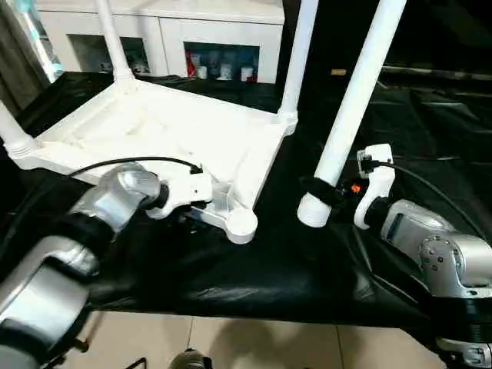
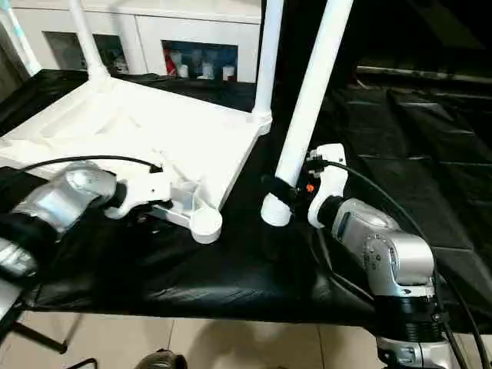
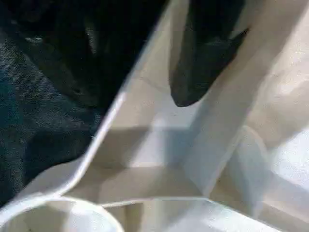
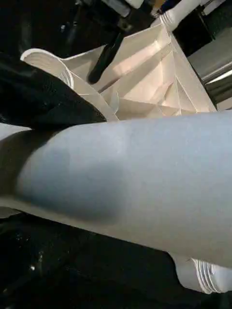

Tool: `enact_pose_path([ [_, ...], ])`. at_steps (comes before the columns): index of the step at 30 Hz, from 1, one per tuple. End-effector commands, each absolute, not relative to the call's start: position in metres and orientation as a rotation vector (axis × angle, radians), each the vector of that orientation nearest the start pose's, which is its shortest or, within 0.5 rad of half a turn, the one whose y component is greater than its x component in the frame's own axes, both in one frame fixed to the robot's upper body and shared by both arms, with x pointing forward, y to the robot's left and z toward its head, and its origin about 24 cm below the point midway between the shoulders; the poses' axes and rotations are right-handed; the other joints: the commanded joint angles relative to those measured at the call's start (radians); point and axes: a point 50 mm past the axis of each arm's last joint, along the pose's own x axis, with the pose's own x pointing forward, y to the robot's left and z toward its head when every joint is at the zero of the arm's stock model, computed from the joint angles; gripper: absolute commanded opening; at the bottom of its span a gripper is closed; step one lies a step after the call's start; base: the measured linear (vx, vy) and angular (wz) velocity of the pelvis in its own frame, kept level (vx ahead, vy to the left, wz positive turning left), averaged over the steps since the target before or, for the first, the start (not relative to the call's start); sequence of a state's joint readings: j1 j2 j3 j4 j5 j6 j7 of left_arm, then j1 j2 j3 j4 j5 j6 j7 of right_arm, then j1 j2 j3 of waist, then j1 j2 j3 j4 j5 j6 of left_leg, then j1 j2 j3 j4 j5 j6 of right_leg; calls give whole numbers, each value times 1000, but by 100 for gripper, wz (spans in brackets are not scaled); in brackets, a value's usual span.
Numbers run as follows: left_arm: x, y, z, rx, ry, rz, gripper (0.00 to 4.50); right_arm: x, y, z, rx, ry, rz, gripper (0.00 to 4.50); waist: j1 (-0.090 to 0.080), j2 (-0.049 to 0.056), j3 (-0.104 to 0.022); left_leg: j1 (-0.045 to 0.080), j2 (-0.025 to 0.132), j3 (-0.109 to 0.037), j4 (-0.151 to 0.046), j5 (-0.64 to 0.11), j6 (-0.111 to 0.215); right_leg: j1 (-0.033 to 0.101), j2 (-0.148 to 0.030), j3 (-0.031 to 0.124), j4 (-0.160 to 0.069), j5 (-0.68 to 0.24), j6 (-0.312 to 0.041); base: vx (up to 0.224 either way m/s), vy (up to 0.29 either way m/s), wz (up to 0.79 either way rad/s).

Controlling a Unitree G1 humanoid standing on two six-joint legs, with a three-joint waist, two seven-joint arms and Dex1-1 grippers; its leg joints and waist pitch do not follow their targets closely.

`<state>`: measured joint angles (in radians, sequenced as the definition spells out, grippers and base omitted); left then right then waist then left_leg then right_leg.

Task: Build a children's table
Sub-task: Pick table leg, then rotate table base

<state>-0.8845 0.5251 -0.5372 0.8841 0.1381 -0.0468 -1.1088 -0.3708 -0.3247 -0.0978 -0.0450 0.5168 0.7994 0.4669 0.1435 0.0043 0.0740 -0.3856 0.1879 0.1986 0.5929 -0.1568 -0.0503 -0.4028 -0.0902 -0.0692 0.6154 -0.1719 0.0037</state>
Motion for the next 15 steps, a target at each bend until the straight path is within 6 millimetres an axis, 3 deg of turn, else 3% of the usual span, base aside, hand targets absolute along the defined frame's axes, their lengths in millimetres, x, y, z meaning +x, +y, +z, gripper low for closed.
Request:
enact_pose_path([
  [1, 362, 171, 94, 870, 575, -1196, 222, 299, -165, 108, 235, 295, 608, 189, 2, 18, -85, 32, 41, -30, -75, -304, -82, 45, -71, 45, -63, -160, -225, 0, 0, 0],
  [8, 362, 170, 95, 859, 626, -1244, 173, 298, -161, 103, 224, 307, 611, 189, 4, 25, -84, 30, 41, -31, -75, -306, -72, 45, -74, 46, -68, -211, -220, 0, 0, 0],
  [15, 359, 174, 85, 893, 679, -1243, 124, 296, -160, 99, 204, 323, 617, 189, 2, 28, -84, 29, 42, -31, -76, -299, -67, 44, -72, 46, -66, -186, -223, 0, 0, 0],
])
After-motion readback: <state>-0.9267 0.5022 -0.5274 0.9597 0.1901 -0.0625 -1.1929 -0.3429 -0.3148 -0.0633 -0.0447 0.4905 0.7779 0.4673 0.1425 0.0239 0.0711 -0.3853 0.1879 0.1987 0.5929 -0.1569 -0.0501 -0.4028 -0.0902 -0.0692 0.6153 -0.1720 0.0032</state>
